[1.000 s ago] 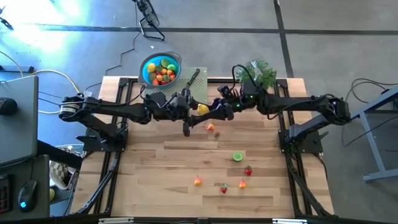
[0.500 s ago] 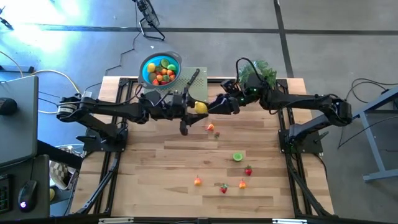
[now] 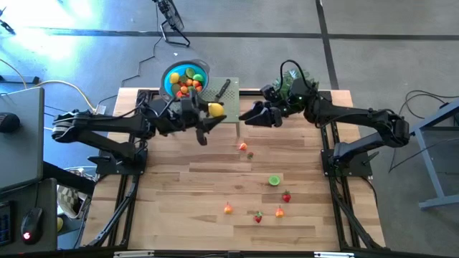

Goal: Pick & Place Fruit
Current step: Put the lemon into the strainer bowl on the shelf

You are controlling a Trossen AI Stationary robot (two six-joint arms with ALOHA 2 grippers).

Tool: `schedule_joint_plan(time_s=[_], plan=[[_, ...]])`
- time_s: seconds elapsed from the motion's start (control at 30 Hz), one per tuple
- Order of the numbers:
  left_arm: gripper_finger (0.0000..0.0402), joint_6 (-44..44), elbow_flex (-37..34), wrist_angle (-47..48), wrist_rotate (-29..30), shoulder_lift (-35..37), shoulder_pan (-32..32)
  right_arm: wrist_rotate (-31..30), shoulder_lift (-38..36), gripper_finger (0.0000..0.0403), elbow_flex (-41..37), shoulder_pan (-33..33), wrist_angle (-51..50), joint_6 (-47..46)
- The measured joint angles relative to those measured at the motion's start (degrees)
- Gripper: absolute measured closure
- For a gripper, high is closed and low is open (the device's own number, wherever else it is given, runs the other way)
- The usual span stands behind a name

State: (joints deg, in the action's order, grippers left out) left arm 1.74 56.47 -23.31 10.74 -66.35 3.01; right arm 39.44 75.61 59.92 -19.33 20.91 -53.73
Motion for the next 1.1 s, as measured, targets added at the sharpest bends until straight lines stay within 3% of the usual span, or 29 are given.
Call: schedule_joint_plan(time_s=[0.53, 1.1], plan=[[0.0205, 0.02, 0.00, 7.45, 26.93, 4.09, 0.94, -0.01, 0.00, 0.0046, -0.02, -4.47, 0.80, 4.52], [0.0205, 7.07, 0.02, 15.60, 22.97, 4.07, 15.30, 2.69, 0.00, 0.0046, -0.07, -11.35, 0.73, 5.70]])
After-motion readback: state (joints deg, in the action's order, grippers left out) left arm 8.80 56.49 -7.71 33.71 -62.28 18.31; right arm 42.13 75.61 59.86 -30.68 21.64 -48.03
